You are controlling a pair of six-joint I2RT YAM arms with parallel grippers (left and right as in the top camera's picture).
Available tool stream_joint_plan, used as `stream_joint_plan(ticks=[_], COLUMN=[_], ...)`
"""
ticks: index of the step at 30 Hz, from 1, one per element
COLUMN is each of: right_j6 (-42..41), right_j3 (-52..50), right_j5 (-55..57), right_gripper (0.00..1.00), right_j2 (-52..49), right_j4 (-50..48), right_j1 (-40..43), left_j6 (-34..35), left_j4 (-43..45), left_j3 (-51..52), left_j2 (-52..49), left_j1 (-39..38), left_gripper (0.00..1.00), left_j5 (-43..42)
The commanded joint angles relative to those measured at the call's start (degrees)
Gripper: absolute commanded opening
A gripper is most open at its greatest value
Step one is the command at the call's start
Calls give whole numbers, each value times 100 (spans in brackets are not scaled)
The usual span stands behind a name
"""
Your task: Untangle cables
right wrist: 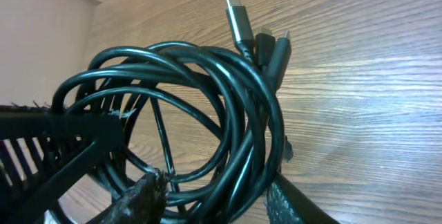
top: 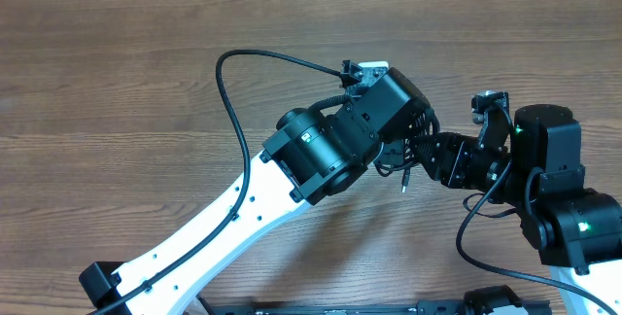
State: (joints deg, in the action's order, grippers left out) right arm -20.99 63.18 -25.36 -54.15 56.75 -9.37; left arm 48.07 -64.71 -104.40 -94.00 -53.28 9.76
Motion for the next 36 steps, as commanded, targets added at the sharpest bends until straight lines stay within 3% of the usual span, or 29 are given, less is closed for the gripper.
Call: stream_joint_plan(ticks=[1,10,36], right_j6=[2,0,-22], right_j3=[103,103,103], right_j5=[-127,-234,-761], right_gripper=[46,50,51], right_j2=[46,46,46], right_j4=[-39,-39,-269], right_j1=[0,0,0], left_j6=[278,1040,682], left_j4=[22,63,164], left_j3=[-76,-76,-76], left_j2=[35,35,35], left_j1=[-33,-33,-42], left_gripper=[4,4,4], left_j5=[232,413,286])
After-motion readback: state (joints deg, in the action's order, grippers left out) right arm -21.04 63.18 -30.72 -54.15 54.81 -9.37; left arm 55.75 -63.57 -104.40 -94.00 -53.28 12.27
